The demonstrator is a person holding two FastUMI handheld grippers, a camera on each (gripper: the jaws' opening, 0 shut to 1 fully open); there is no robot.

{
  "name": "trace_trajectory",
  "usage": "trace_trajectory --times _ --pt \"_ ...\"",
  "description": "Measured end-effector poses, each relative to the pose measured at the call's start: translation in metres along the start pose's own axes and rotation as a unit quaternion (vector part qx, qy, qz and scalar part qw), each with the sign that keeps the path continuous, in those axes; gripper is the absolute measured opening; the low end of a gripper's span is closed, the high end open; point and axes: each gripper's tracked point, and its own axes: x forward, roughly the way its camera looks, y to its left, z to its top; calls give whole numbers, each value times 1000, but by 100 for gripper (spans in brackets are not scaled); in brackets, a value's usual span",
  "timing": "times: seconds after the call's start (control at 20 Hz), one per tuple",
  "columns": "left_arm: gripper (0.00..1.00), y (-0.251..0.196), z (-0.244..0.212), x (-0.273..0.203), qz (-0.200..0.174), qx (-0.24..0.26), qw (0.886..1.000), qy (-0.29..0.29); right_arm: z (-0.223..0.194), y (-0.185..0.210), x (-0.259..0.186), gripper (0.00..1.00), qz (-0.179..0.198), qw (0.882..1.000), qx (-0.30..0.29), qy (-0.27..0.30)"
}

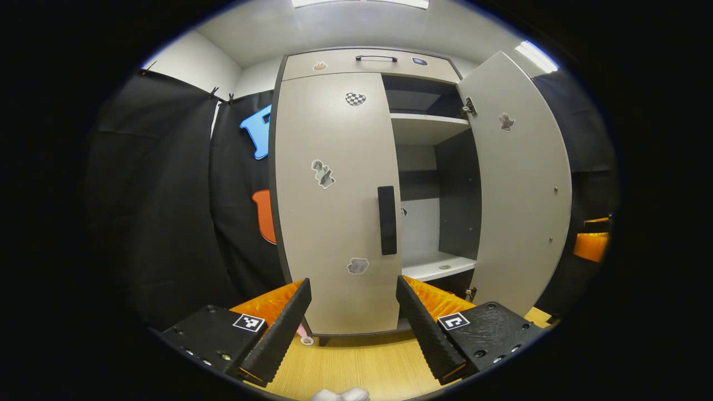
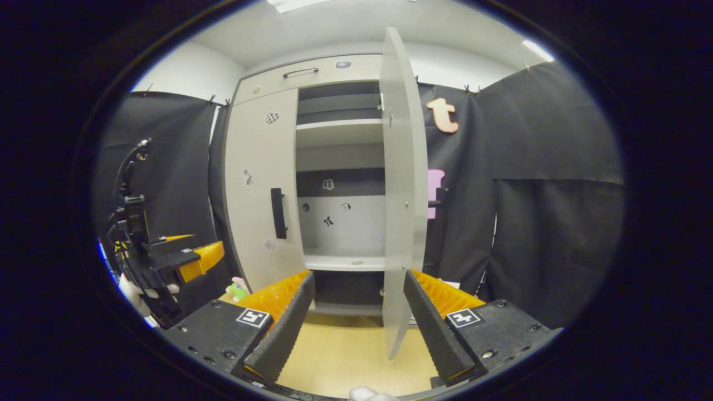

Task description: Open the right door of the double-door shoe cabinet with the right hand, and open the left door with the left hand.

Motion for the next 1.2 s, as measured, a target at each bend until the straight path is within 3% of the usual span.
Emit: trace_trajectory --times 0.25,0.65,1.05,1.2 --pt "97 -16 6 51 -16 -21 1000 -4 7 -1 -1 99 -13 1000 -9 -4" --pt "97 -52 18 145 -33 -13 999 -12 24 -14 -12 100 -55 998 -26 -17" --pt "96 -60 20 192 -23 -21 1000 -6 23 -25 -16 100 -73 997 -25 -13" --pt "74 -56 11 200 -8 -18 1000 8 25 -28 -12 100 -72 997 -25 -13"
